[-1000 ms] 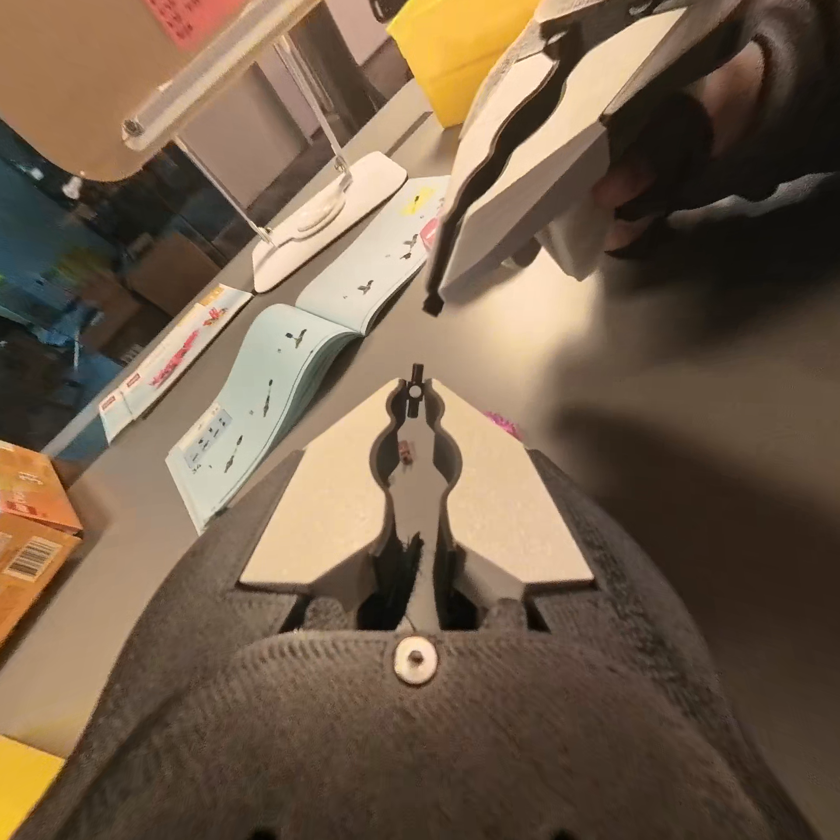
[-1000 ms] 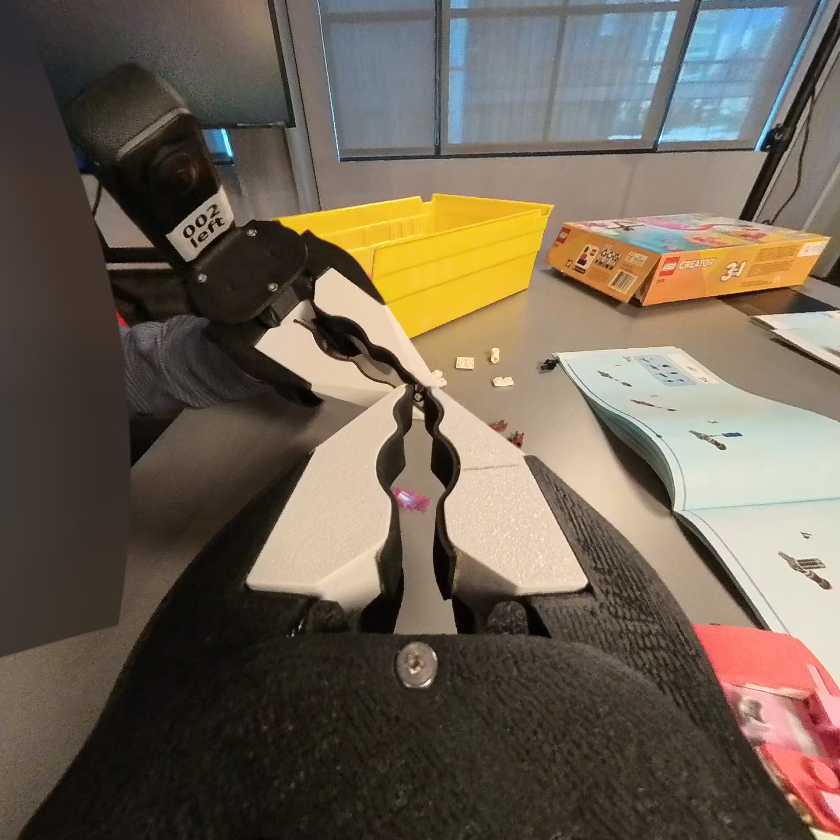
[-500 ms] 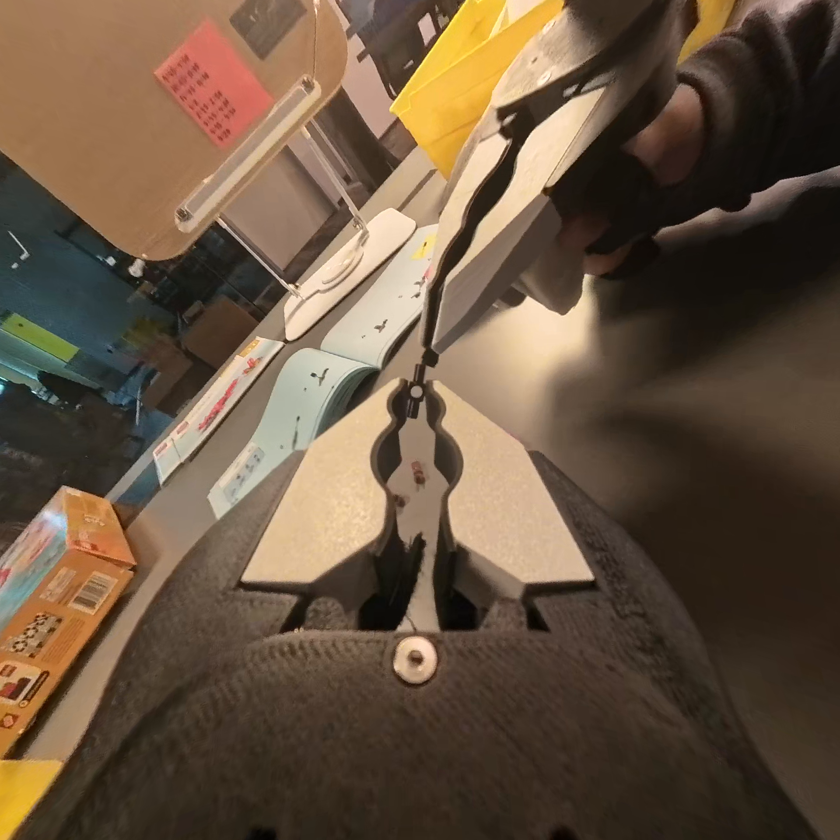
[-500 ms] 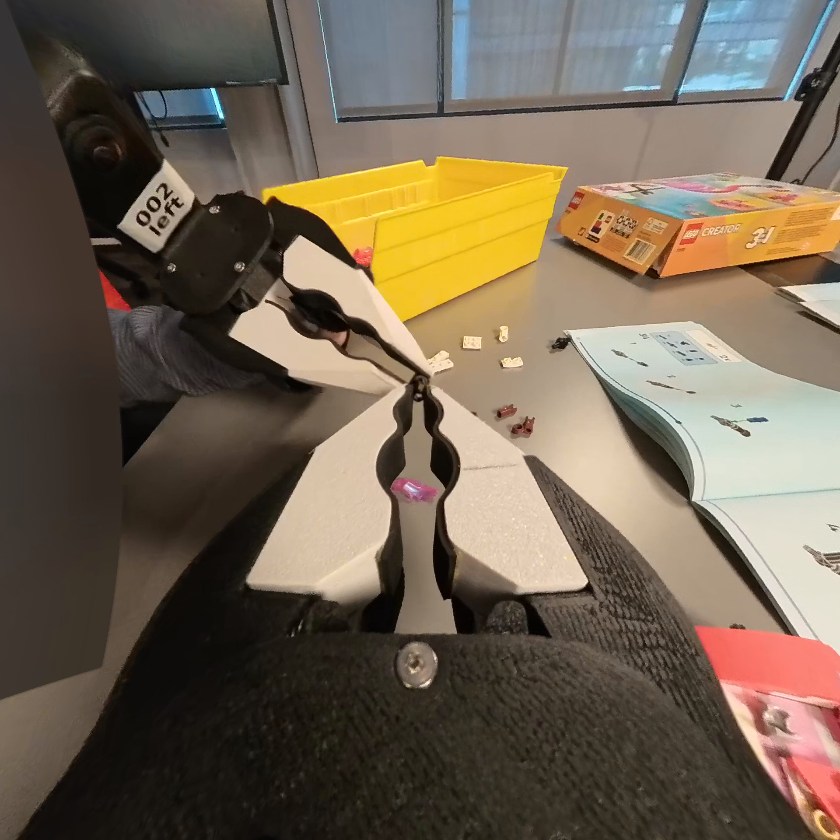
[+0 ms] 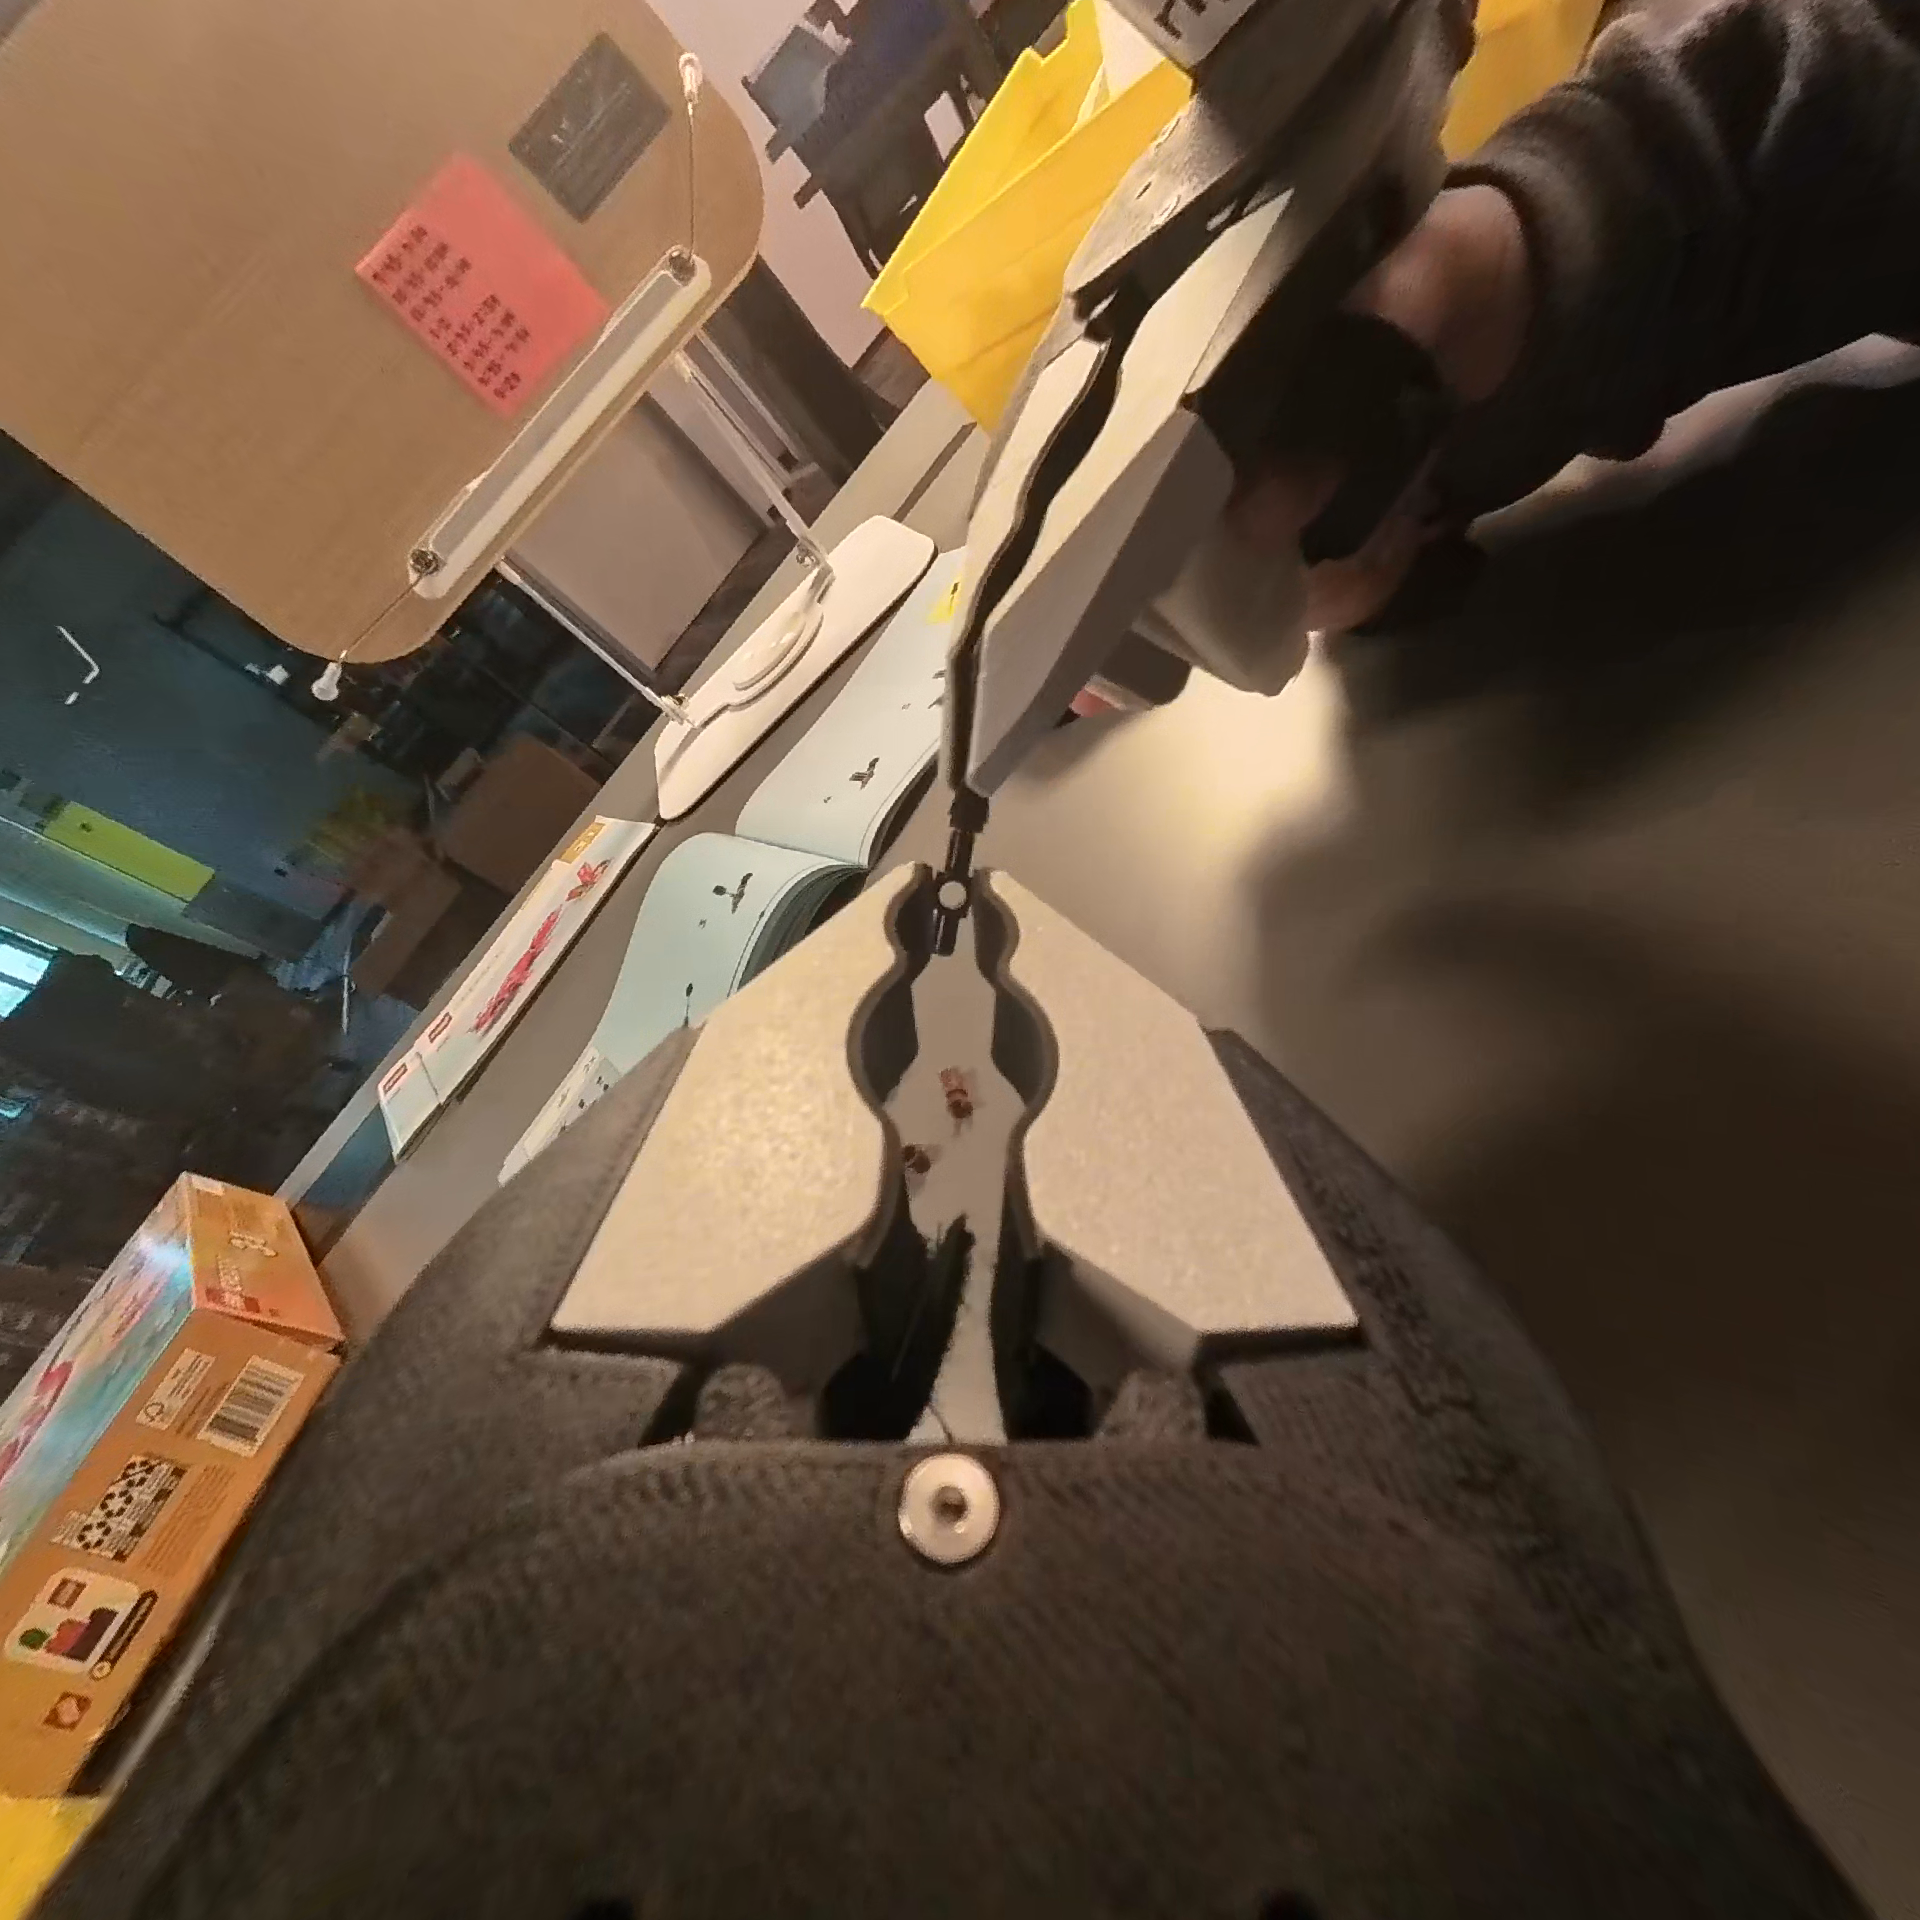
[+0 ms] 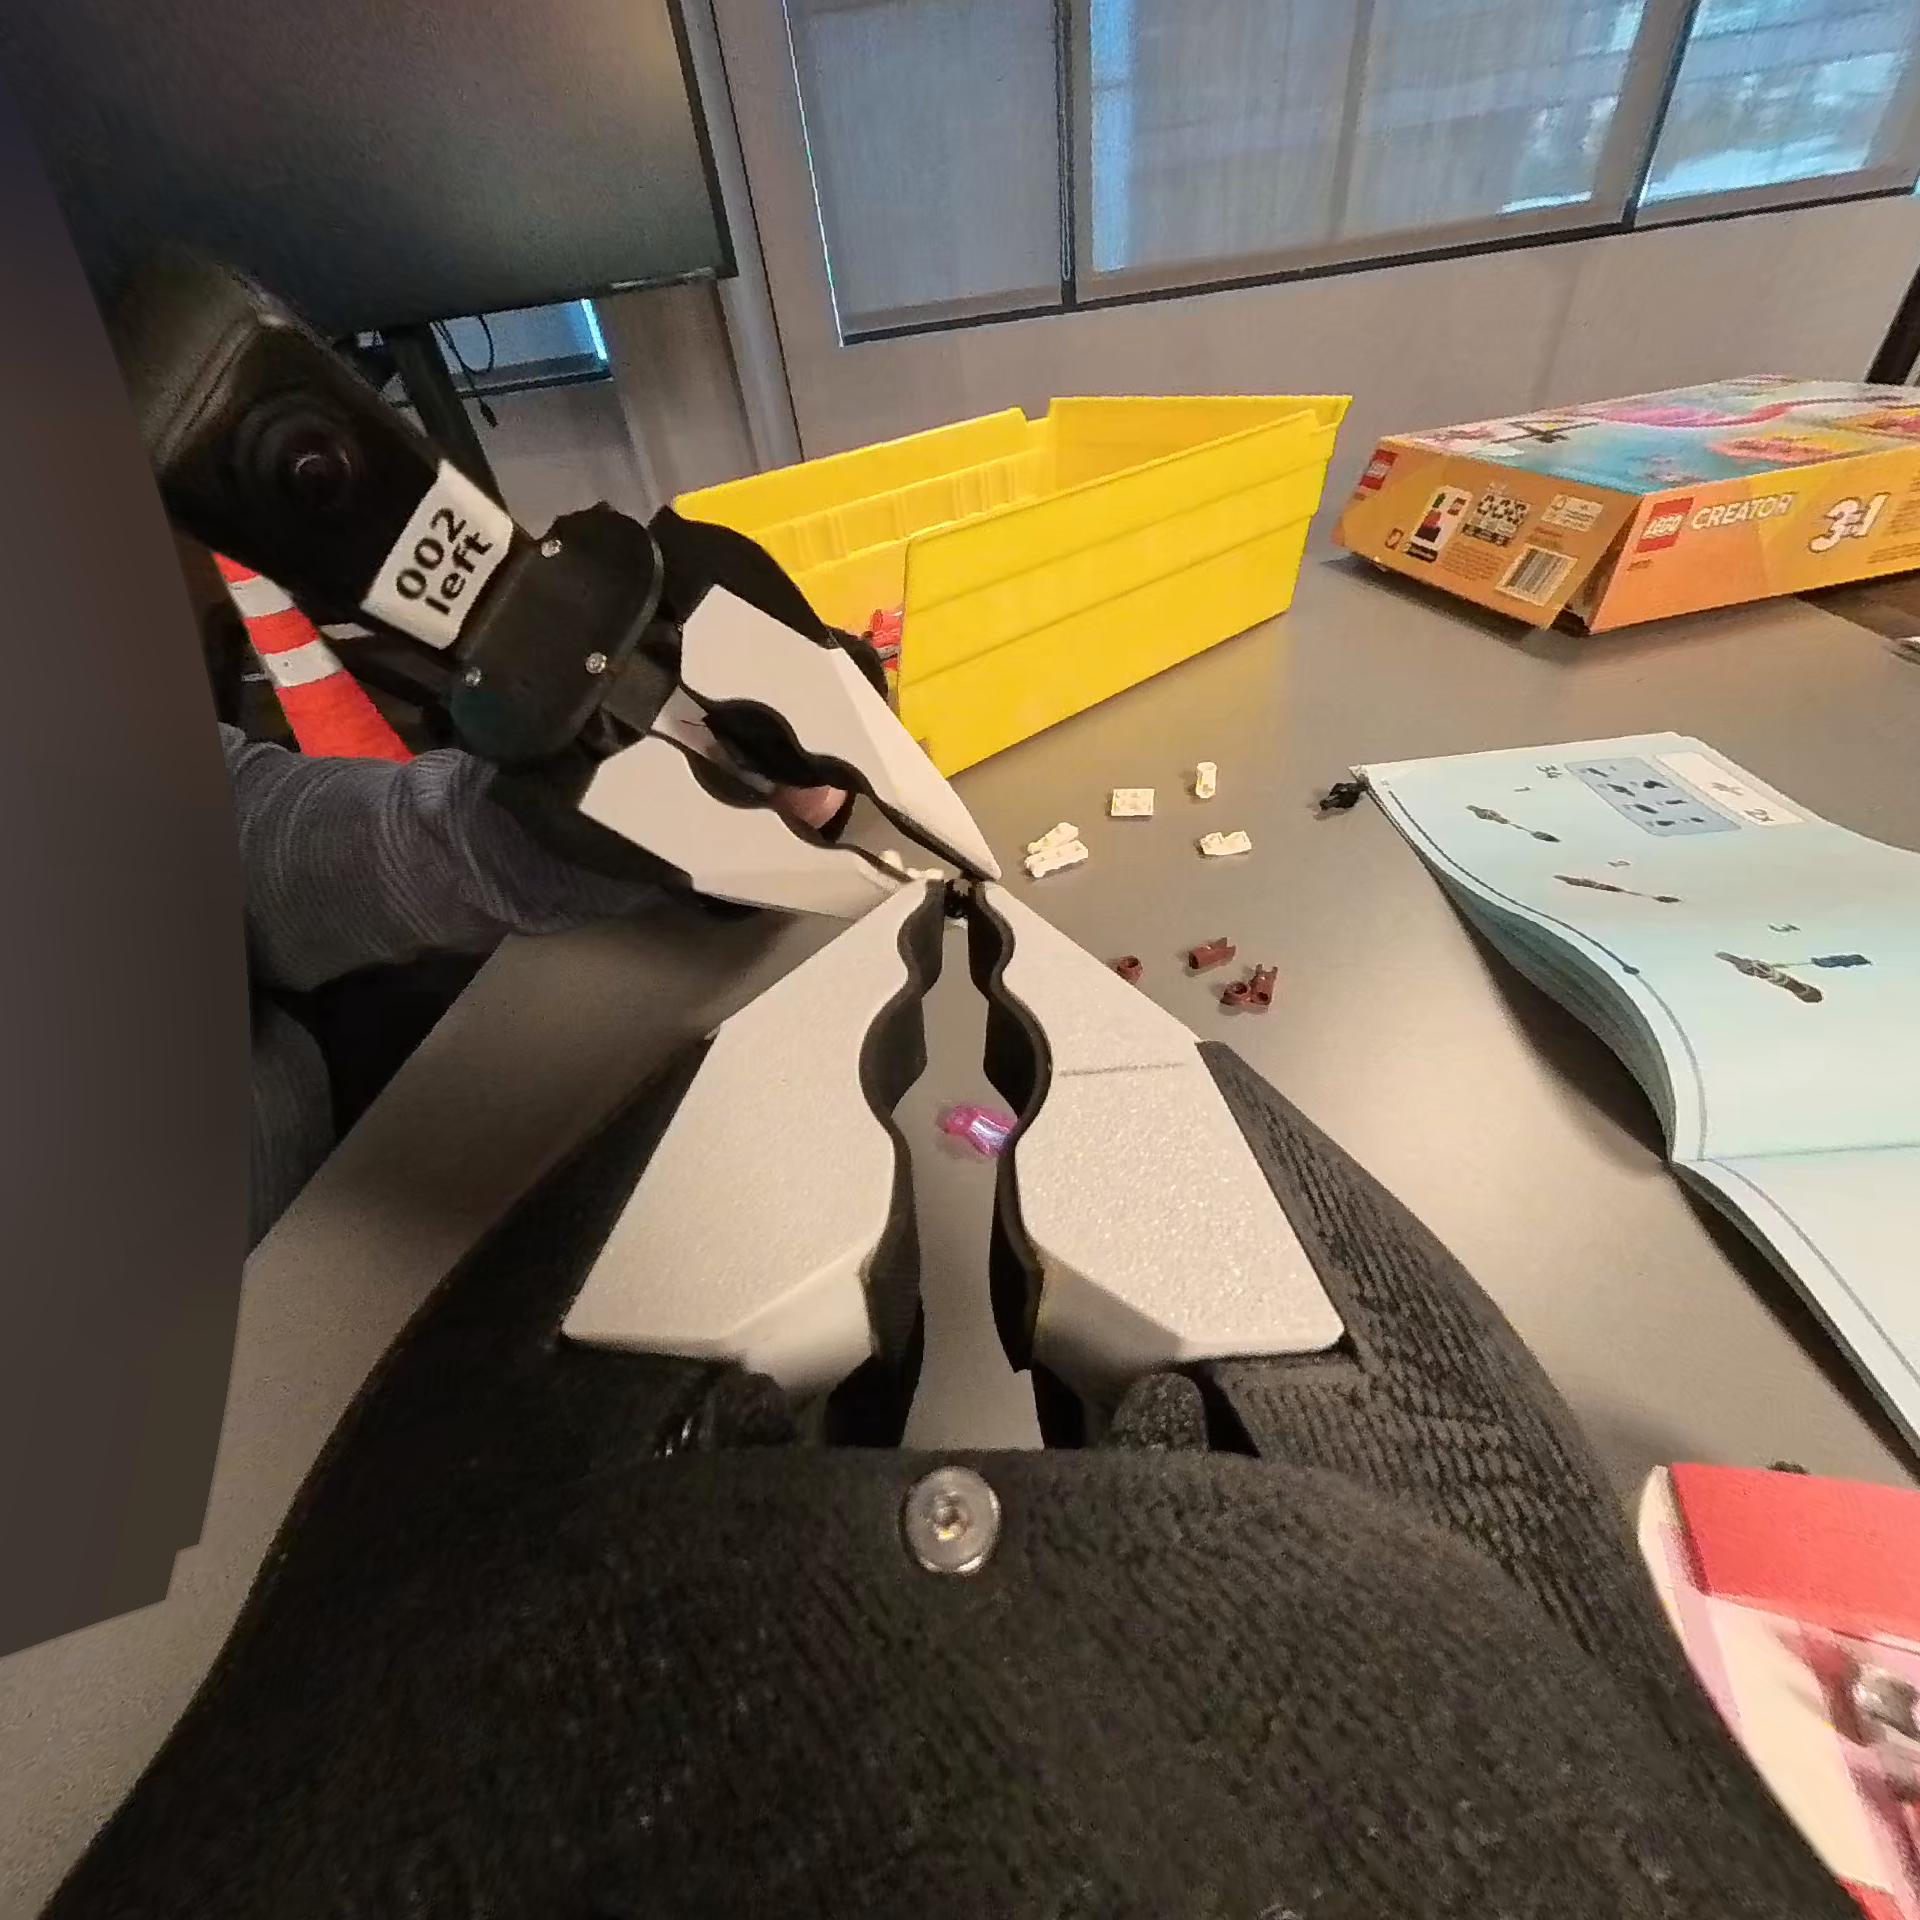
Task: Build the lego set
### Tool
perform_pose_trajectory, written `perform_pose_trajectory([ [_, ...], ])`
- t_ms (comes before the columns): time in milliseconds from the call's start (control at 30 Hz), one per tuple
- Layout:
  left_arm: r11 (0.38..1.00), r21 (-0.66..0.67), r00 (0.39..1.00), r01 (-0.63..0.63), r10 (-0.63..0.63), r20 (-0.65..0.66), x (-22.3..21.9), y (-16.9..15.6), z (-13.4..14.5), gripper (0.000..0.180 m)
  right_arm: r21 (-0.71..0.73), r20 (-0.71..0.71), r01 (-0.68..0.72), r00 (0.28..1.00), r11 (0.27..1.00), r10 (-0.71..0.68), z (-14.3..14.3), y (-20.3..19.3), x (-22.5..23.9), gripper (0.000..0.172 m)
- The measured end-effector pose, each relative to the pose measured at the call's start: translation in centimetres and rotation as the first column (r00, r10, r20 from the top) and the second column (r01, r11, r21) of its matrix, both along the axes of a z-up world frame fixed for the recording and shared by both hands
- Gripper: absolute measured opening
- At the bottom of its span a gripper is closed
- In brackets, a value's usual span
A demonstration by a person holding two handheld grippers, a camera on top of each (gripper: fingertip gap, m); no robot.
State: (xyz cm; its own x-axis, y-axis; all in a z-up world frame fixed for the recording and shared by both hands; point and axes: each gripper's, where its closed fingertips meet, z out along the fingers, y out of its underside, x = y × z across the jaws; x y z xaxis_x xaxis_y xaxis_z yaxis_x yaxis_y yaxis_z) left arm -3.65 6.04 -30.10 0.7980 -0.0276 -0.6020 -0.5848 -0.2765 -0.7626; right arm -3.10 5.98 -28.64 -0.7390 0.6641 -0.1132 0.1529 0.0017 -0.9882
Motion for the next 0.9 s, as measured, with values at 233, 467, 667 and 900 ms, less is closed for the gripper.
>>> perform_pose_trajectory([
  [233, 1.0, 0.001, 1.0, 0.022, -0.022, 0.017, 0.3, 0.0, 0.0, 0.006, -0.008, 0.018, -0.003, 1.0, 1.0, 0.003, -0.1, 0.1, 0.0, 0.002],
  [467, 1.0, 0.001, 0.999, 0.021, -0.021, 0.04, 0.4, 0.1, 0.1, 0.006, -0.032, 0.037, -0.012, 0.999, 0.999, 0.013, -0.1, 0.0, 0.0, 0.002],
  [667, 0.999, -0.025, 0.996, 0.044, -0.042, 0.075, 1.1, 0.4, -0.4, 0.006, -0.08, 0.05, -0.031, 0.998, 0.996, 0.035, 0.2, -0.4, 0.1, 0.002],
  [900, 0.992, -0.064, 0.992, 0.109, -0.104, 0.07, 3.5, 1.9, -1.2, 0.006, -0.06, 0.062, 0.016, 0.998, 0.998, -0.012, -0.1, -0.7, -0.7, 0.0],
])
